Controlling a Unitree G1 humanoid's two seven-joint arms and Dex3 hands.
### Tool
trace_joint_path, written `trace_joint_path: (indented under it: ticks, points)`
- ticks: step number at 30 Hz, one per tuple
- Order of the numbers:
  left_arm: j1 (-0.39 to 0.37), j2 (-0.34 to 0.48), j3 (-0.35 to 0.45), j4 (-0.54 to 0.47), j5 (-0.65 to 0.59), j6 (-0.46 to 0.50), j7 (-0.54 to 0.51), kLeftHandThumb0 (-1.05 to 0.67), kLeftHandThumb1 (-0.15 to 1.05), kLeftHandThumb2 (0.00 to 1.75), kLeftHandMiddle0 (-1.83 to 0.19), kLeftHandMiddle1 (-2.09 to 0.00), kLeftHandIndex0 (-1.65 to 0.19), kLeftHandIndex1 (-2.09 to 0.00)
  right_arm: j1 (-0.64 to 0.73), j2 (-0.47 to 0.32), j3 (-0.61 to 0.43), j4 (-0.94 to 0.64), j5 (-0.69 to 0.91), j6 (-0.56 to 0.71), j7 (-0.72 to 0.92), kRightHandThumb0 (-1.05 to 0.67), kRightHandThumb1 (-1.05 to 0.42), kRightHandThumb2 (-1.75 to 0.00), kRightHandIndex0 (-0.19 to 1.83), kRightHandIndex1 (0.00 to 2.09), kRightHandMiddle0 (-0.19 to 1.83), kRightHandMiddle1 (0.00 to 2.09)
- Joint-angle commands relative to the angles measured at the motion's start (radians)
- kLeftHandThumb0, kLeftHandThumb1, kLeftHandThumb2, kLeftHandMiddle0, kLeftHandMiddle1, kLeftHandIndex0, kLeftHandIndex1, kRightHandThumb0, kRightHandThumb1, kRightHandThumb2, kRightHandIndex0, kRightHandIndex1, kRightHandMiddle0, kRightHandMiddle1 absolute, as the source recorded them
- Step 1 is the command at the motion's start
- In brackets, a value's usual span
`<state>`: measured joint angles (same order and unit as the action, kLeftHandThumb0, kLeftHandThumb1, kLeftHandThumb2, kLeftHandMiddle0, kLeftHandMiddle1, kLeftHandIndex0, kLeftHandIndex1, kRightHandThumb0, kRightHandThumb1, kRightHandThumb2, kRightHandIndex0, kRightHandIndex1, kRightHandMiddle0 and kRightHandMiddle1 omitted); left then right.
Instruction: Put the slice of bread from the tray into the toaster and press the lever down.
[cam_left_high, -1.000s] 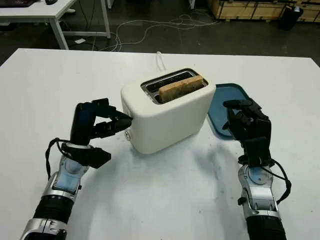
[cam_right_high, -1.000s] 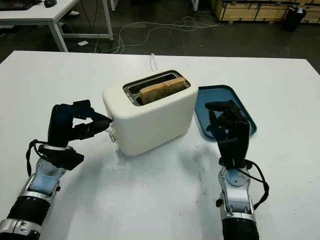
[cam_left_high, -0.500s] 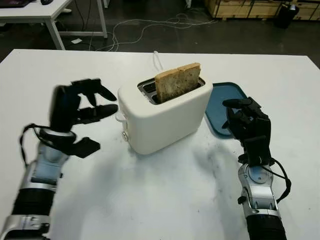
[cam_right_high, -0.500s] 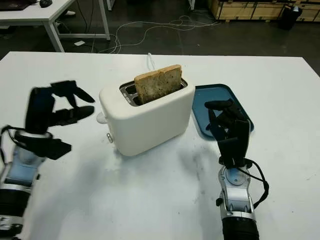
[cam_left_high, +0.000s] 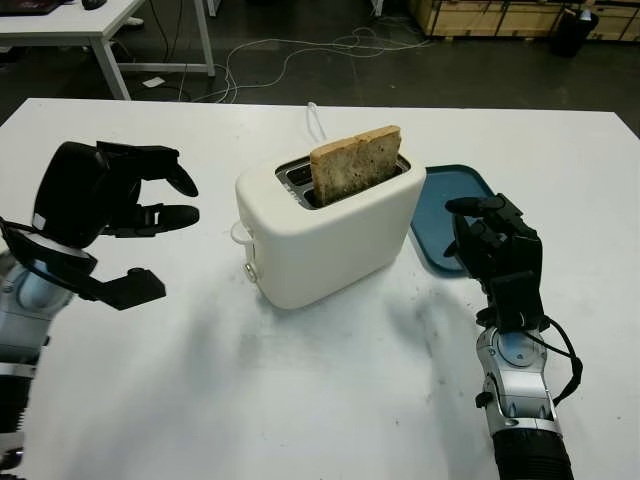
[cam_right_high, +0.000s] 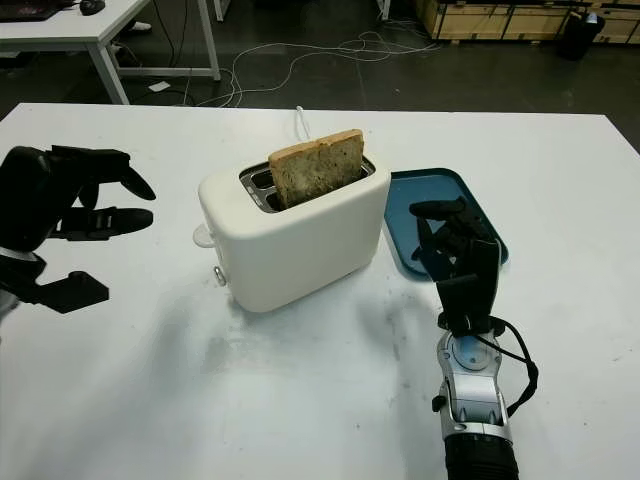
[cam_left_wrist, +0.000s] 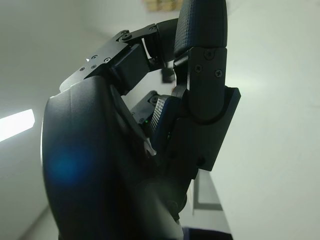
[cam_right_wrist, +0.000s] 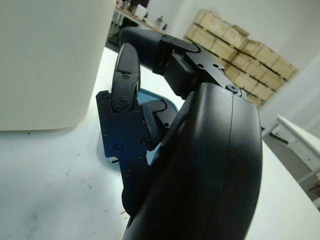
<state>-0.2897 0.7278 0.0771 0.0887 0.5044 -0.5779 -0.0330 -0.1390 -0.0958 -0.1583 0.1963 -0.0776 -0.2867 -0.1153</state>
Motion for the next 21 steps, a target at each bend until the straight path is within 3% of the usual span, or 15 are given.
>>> trace_joint_path:
  ticks: [1, 4, 9, 21]
  points:
    - [-0.031, 0.015, -0.041, -0.001, 0.011, -0.027, -0.033, -0.97, 0.92, 0.44, -1.07, -1.75, -0.94, -0.73, -0.007, -0.006, -0.003, 0.002, 0.01, -0.008, -0.001, -0.4, -0.92, -0.38, 0.8, 1.75, 0.72, 1.34]
    - [-0.069, 0.008, -0.091, 0.05, 0.016, -0.081, -0.048, -0.96, 0.92, 0.38, -1.06, -1.75, -0.94, -0.67, -0.008, -0.005, -0.005, 0.006, 0.015, -0.01, 0.001, -0.41, -0.92, -0.38, 0.81, 1.75, 0.73, 1.35]
    - [-0.1, -0.008, -0.14, 0.106, 0.018, -0.135, -0.052, -0.95, 0.92, 0.44, -1.01, -1.75, -0.9, -0.61, -0.005, -0.007, -0.005, 0.003, 0.008, -0.005, -0.005, -0.41, -0.92, -0.37, 0.81, 1.75, 0.71, 1.38]
    - [-0.101, -0.026, -0.156, 0.137, 0.0, -0.159, -0.056, -0.97, 0.92, 0.47, -1.04, -1.75, -0.86, -0.56, -0.004, -0.006, -0.002, -0.003, 0.012, 0.002, -0.006, -0.4, -0.92, -0.37, 0.8, 1.75, 0.71, 1.38]
